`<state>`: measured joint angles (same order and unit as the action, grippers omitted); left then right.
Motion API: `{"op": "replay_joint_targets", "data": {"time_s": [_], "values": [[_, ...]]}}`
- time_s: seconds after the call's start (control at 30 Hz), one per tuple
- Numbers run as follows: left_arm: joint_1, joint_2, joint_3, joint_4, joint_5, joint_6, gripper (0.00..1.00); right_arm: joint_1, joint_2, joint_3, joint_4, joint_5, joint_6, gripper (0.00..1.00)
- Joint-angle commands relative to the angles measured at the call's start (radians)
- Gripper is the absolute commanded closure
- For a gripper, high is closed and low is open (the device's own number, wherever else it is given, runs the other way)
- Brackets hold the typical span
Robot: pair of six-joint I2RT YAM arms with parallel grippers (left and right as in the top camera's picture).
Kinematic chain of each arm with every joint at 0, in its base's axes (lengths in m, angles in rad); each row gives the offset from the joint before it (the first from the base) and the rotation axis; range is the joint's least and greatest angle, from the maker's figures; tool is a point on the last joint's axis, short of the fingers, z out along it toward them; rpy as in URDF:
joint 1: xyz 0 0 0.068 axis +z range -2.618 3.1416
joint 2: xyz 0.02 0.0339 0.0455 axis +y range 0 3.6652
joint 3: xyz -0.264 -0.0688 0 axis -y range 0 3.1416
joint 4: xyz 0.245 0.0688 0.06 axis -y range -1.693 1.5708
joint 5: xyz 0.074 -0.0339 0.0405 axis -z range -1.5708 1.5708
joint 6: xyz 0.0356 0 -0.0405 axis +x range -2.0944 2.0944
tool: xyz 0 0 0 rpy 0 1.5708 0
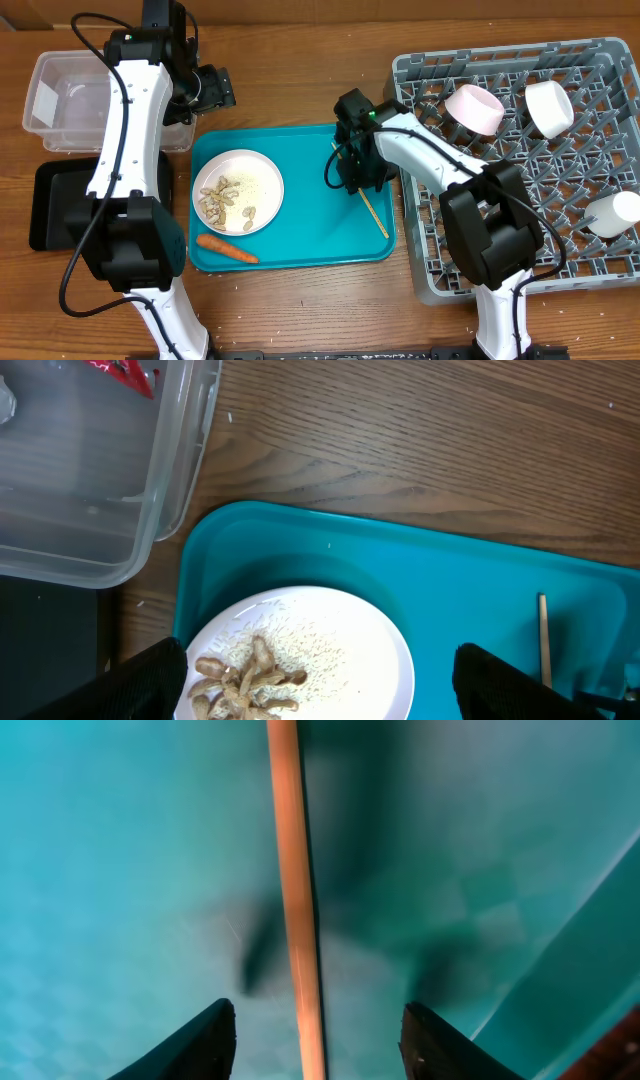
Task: Sort waste into correct bins and load items into the dishwasher
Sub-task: 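Return the right gripper to the remaining chopstick and grasp it, then carry the chopstick into the rack beside the first and release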
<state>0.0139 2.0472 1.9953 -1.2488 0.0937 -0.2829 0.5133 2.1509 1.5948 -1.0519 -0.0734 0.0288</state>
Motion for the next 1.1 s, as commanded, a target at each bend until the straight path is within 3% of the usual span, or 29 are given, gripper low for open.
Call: {"op": "replay_joint_targets", "data": {"time_s": [0.0,0.2,0.43,0.8,1.07], "values": [[-0.002,-0.002,0.01,0.001,0.011,-0.01,0.13,0.005,0.011,-0.058,0.02,-0.011,-0.003,0.48],[-0.002,-0.002,0.01,0.002,0.011,-0.01,0.12,0.005,0.011,-0.092,0.038,-0.011,0.001,0.75],[-0.002,-0.002,0.01,0.0,0.012,-0.01,0.13,0.005,0.01,-0.048,0.023,-0.021,0.024,0.96],[-0.002,-0.002,0.01,-0.001,0.011,-0.01,0.13,-0.033,-0.174,0.195,-0.099,-0.028,0.023,0.96],[-0.002,-0.002,0.01,0.0,0.012,-0.01,0.13,-0.17,-0.307,0.206,-0.151,0.083,0.023,0.96]]}}
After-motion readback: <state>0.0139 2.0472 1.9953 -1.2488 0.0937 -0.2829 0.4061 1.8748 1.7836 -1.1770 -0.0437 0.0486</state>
